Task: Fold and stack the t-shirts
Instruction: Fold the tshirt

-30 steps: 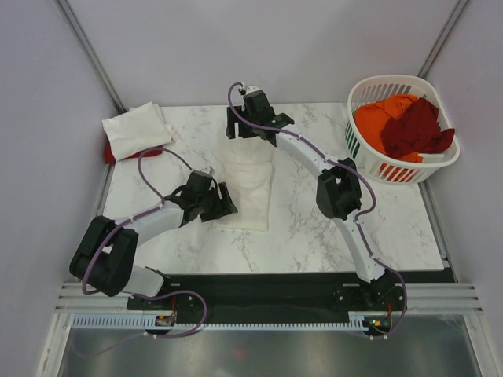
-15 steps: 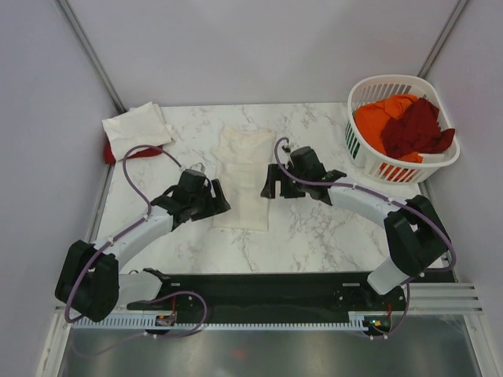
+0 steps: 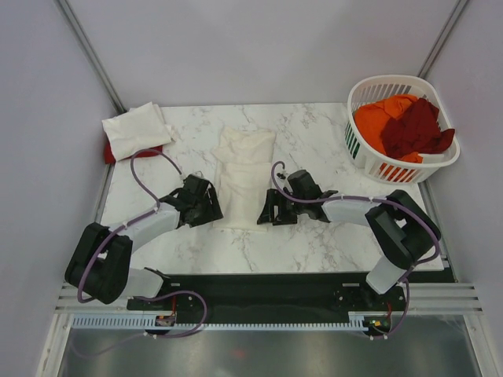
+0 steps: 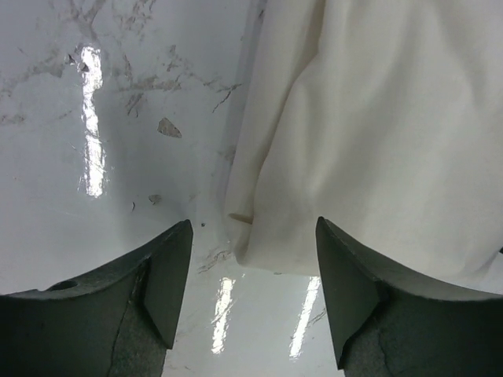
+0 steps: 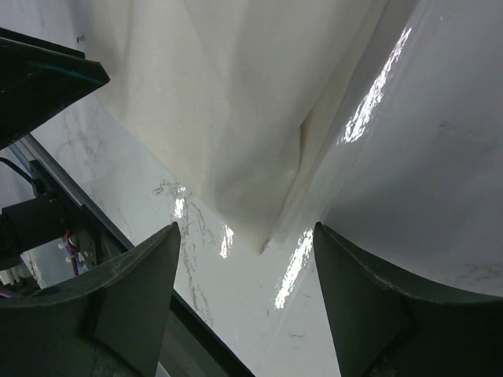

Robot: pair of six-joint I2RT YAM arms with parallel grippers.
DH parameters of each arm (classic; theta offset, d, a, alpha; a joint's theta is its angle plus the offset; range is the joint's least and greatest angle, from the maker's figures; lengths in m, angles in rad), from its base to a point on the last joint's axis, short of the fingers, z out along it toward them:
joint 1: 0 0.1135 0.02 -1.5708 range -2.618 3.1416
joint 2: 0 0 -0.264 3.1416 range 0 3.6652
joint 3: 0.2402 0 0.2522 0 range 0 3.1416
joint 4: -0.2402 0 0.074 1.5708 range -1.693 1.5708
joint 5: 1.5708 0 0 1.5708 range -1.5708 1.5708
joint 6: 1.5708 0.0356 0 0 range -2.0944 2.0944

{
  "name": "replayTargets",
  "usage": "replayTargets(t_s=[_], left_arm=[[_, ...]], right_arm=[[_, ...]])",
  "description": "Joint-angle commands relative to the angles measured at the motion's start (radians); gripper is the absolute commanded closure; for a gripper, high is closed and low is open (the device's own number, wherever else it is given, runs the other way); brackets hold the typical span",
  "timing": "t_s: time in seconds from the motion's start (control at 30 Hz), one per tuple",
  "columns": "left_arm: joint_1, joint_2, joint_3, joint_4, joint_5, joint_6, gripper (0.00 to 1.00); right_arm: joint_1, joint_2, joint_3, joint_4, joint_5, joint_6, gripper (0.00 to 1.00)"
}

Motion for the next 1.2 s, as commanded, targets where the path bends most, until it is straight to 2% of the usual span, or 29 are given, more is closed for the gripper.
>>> replayTargets(t_s=[0.0,0.07,0.13,0.3,0.37,0.4,0.43,0.47,0.5,0.53,0.6,0.77,0.9,1.1,1.17], left_arm=[[0.006,0.018,-0.027,0.069,0.011,0.006,0.3],[0.006,0.015,-0.043,0.089,0.036,-0.005,0.32],[0.006,0.011,-0.053,0.099,0.051,-0.009,0.32],[0.006,0.047,-0.051,0.138,0.071,-0.02,0.37],[0.006,0.08,-0.044,0.152,0.071,-0.023,0.5],[0.006,0.09,-0.042,0.164,0.094,-0.025,0.58],[0.006,0.107,-0.045,0.169,0.097,-0.025,0.73],[0.006,0.112,-0.045,0.174,0.1,-0.023,0.78],[0.004,0.117,-0.047,0.177,0.109,-0.022,0.85],[0.004,0.115,-0.047,0.178,0.116,-0.022,0.98],[0.004,0.094,-0.05,0.178,0.138,-0.019,0.98],[-0.016,-0.03,-0.086,0.134,0.185,-0.054,0.98],[-0.097,-0.148,-0.122,0.094,0.206,-0.118,0.98],[-0.227,-0.233,-0.152,0.06,0.206,-0.232,0.98],[-0.241,-0.259,-0.14,0.042,0.205,-0.253,0.98]], right_arm=[[0.015,0.02,-0.035,0.07,-0.05,0.038,0.24],[0.021,0.02,-0.063,0.099,-0.057,0.047,0.28],[0.024,0.039,-0.075,0.119,-0.063,0.057,0.39],[0.03,0.128,-0.084,0.192,-0.088,0.066,0.51],[0.03,0.143,-0.083,0.197,-0.083,0.057,0.53],[0.028,0.149,-0.081,0.2,-0.082,0.052,0.59],[0.028,0.151,-0.077,0.2,-0.082,0.049,0.65],[0.028,0.152,-0.074,0.196,-0.08,0.032,0.71],[0.028,0.151,-0.069,0.188,-0.076,0.026,0.83],[0.028,0.148,-0.066,0.176,-0.07,0.015,0.9],[0.027,0.125,-0.057,0.134,-0.045,-0.012,1.0],[0.027,-0.005,-0.081,-0.023,0.051,-0.071,1.0],[0.019,-0.142,-0.112,-0.166,0.127,-0.112,1.0],[0.019,-0.257,-0.152,-0.24,0.075,-0.089,1.0],[0.019,-0.288,-0.124,-0.28,0.078,-0.086,1.0]])
